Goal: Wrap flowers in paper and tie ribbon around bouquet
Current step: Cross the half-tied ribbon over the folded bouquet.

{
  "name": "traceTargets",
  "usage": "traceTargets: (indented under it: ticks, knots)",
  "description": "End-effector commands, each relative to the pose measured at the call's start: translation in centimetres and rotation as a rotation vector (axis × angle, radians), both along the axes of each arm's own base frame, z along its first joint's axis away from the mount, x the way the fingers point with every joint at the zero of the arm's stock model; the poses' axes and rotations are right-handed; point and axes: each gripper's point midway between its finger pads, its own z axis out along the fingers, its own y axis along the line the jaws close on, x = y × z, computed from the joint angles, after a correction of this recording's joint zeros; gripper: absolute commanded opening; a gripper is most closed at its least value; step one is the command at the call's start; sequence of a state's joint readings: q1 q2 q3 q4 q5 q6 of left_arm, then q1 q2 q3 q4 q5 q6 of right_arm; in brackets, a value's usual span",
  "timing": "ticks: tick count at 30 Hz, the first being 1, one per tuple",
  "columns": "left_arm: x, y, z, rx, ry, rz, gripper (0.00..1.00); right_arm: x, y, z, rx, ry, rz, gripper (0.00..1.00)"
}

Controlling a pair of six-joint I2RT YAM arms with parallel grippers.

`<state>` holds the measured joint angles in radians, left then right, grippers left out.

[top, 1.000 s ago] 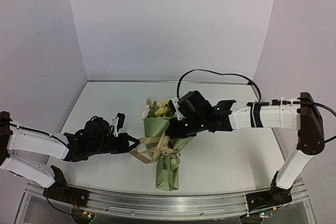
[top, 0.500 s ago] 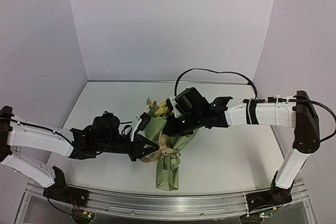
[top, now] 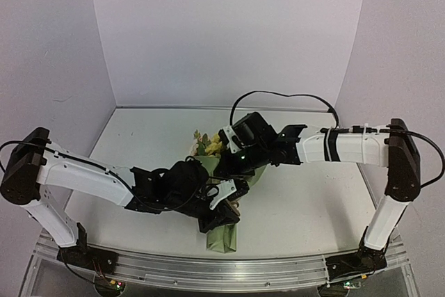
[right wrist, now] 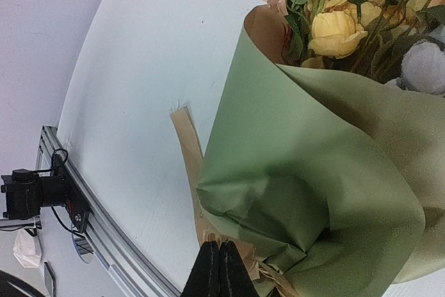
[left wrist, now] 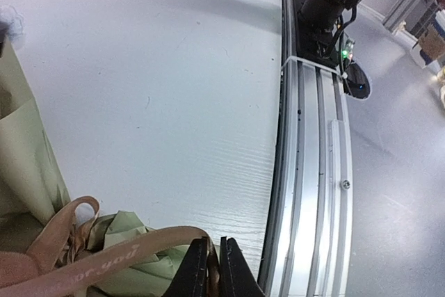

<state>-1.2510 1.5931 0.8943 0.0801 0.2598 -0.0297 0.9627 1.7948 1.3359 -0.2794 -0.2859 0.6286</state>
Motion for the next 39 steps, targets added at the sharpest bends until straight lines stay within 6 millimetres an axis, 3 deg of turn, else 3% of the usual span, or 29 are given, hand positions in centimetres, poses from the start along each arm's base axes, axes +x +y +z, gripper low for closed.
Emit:
traceTargets:
  ticks: [1, 6, 12, 15, 17, 22, 27, 31, 35, 39]
  knots:
    - [-0.2, -1.0, -0.8, 0.076, -0.101, -0.066, 0.08, 0.5, 1.1, 0.9, 0.025, -0.016, 0.021, 0.0]
    - [-0.2, -1.1, -2.5, 0.165, -0.122, -0.096, 0.08, 0.6, 1.1, 0.8, 0.019, -0.014, 0.018, 0.0]
    - [0.3, -1.0, -3.2, 0.206, -0.152, -0.098, 0.1, 0.7, 1.0, 0.6, 0.009, -0.016, 0.016, 0.0]
    - [1.1, -1.2, -2.3, 0.16, -0.16, -0.036, 0.17, 0.7, 1.1, 0.6, 0.008, -0.018, 0.016, 0.0]
    - [2.2, -1.1, -1.1, 0.103, -0.135, 0.028, 0.3, 0.7, 1.0, 0.6, 0.006, -0.018, 0.014, 0.0]
    - [4.2, -0.9, 1.3, -0.017, -0.058, 0.159, 0.42, 0.6, 0.8, 0.6, 0.002, -0.02, 0.013, 0.0]
    - [5.1, 1.5, 6.0, -0.222, 0.023, 0.256, 0.53, 0.6, 0.7, 0.7, 0.002, -0.022, 0.016, 0.0]
    - [6.4, 4.7, 7.5, -0.316, 0.1, 0.334, 0.53, 0.5, 0.7, 0.9, 0.005, -0.026, 0.02, 0.0]
    - [8.3, 7.6, 6.9, -0.311, 0.133, 0.454, 0.49, 0.5, 0.8, 1.0, 0.006, -0.028, 0.025, 0.0]
    - [9.5, 7.6, 5.7, -0.254, 0.138, 0.497, 0.51, 0.4, 1.0, 1.0, 0.006, -0.029, 0.03, 0.0]
